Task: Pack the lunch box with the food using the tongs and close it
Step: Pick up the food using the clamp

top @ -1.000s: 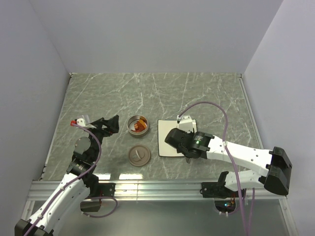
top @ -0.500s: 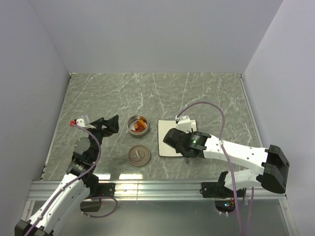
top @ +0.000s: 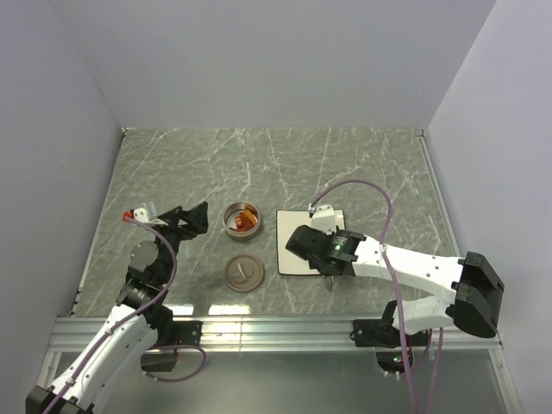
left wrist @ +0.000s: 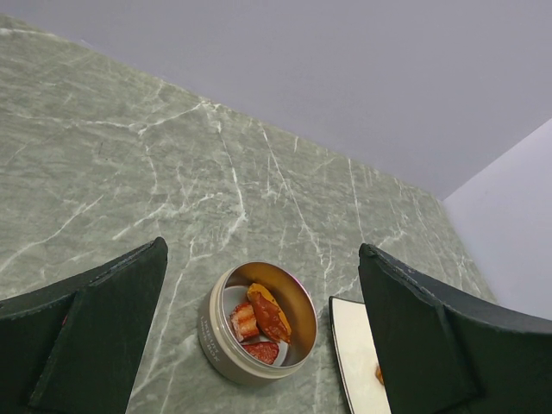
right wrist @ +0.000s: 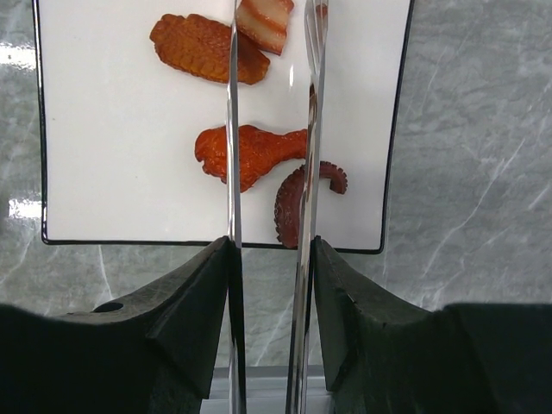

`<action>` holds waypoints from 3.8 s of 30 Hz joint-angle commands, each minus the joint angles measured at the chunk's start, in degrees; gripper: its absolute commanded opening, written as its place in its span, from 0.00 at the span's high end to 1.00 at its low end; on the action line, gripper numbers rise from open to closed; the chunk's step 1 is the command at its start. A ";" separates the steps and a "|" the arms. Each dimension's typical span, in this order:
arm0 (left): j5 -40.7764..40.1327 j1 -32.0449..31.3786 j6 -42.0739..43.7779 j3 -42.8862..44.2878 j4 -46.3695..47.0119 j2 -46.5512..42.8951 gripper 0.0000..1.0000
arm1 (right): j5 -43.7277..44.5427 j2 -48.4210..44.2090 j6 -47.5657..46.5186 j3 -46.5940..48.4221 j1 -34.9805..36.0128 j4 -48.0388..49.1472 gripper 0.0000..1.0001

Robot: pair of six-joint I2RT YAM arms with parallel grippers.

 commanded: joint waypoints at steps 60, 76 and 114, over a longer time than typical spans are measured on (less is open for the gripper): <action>1.06 -0.15 -0.38 -0.27 1.47 0.25 0.00 | 0.37 8.65 -11.84 15.85 1.56 8.26 0.47; 1.06 -0.15 -0.47 -0.36 1.30 -0.27 0.01 | -2.27 5.83 -12.18 8.82 -1.95 12.91 0.47; 1.06 -0.15 -0.56 -0.63 1.03 -0.98 0.00 | -9.65 8.56 -14.91 6.09 -5.03 17.39 0.59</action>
